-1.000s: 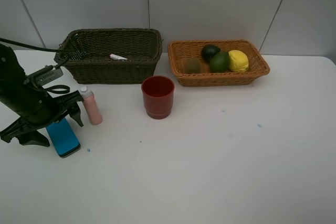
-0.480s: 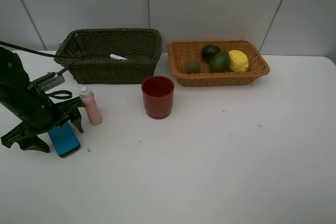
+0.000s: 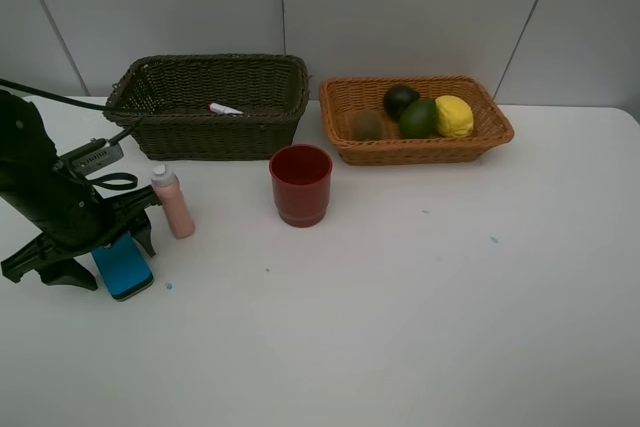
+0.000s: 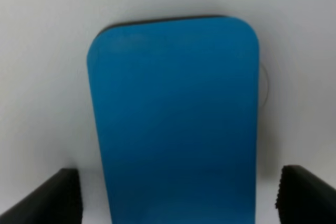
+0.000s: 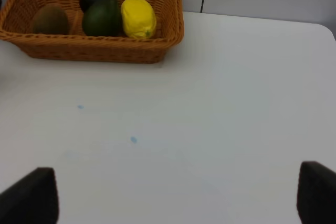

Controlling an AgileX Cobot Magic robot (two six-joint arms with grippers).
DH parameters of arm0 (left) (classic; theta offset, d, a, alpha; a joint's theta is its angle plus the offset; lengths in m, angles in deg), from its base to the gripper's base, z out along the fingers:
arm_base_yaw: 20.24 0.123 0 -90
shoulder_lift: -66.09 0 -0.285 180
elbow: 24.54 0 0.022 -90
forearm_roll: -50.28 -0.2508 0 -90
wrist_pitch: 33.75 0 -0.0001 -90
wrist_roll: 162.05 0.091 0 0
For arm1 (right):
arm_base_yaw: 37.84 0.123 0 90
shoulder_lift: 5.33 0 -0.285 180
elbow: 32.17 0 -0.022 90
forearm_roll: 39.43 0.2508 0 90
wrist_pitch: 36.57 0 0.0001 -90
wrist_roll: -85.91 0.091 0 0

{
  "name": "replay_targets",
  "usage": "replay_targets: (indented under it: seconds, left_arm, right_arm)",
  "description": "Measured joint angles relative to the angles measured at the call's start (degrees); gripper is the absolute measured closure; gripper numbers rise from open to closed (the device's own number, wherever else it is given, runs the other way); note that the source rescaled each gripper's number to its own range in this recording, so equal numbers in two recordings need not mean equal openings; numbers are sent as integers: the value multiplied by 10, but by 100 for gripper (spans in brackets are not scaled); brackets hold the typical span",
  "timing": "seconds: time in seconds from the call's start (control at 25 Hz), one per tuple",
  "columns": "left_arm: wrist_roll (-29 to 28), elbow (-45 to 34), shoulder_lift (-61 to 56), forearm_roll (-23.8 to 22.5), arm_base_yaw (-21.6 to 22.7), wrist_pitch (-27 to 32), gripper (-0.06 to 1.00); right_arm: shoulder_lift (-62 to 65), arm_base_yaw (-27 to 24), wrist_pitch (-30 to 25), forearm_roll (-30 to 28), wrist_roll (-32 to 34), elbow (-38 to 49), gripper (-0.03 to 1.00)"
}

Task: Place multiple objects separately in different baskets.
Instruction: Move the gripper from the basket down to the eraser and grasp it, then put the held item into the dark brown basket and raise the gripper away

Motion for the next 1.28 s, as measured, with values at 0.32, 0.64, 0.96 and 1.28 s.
replay_targets:
  seconds: [0.32, 0.64, 0.96, 1.28]
  left_arm:
    - [0, 0, 2, 0, 0, -1, 31]
    - [0, 0, 2, 0, 0, -1, 31]
    - [8, 14, -46, -1, 0, 17, 31]
    - [15, 92, -197, -5, 0, 81, 31]
  right_arm:
    - [0, 0, 0, 1, 0, 0, -3]
    - [0, 0, 0, 1, 0, 0, -3]
    - [0, 0, 0, 1, 0, 0, -3]
    - [0, 0, 0, 1, 0, 0, -3]
